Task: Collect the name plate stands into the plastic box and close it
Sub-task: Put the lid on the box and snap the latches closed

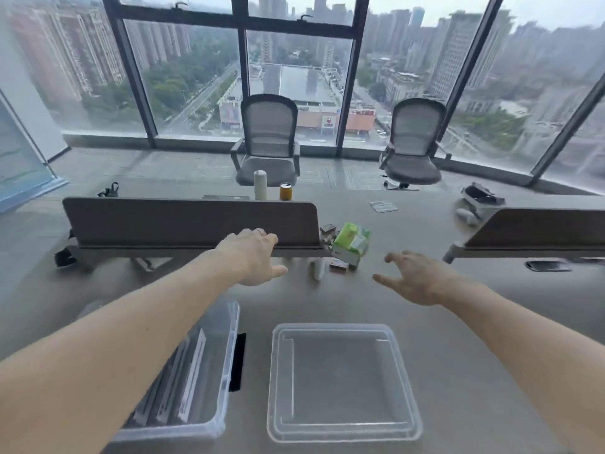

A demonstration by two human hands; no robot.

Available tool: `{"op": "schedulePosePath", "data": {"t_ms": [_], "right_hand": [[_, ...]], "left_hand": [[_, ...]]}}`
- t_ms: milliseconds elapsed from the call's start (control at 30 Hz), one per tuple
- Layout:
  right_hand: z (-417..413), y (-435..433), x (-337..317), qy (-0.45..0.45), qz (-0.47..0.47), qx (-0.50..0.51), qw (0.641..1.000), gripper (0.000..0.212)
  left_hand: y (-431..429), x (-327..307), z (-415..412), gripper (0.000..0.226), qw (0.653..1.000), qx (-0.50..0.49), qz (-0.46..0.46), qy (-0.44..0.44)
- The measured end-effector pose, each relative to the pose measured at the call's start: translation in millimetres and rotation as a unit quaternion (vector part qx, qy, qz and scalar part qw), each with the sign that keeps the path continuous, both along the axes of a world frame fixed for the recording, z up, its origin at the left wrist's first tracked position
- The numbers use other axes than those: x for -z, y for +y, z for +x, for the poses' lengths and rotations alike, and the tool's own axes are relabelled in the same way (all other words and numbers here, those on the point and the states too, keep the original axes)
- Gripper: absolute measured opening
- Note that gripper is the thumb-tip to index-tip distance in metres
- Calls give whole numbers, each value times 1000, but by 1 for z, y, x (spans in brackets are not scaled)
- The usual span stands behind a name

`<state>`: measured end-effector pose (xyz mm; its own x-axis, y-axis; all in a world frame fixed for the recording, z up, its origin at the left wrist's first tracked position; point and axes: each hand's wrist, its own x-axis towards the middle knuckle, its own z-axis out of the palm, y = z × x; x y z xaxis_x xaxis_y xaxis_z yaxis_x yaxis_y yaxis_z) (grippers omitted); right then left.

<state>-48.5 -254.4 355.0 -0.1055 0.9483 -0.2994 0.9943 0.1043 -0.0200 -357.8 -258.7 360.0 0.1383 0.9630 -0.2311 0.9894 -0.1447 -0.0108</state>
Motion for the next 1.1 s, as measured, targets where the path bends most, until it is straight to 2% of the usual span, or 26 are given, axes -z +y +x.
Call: {"op": "schedulePosePath", "data": {"t_ms": [233,500,667,800,967,1100], "right_hand": [[73,11,37,10,16,-30,999,67],[138,5,125,3,-38,-43,998,62],[147,12,190,16,-70,-33,997,60],[140,12,253,38,-103,-20,994,58],[130,4,326,35,-152,-38,987,63],[130,-6,362,63,-163,-10,985,70]], "left_hand": [[-6,28,50,73,998,-62,-13,8],[-18,132,115,65,992,-92,-87,-3],[-8,213,113,63,982,-127,-133,-52],[-14,282,104,68,960,-198,-171,-103],[-17,354,94,81,922,-293,-187,-171],[-19,384,97,83,915,-320,-147,-198]]}}
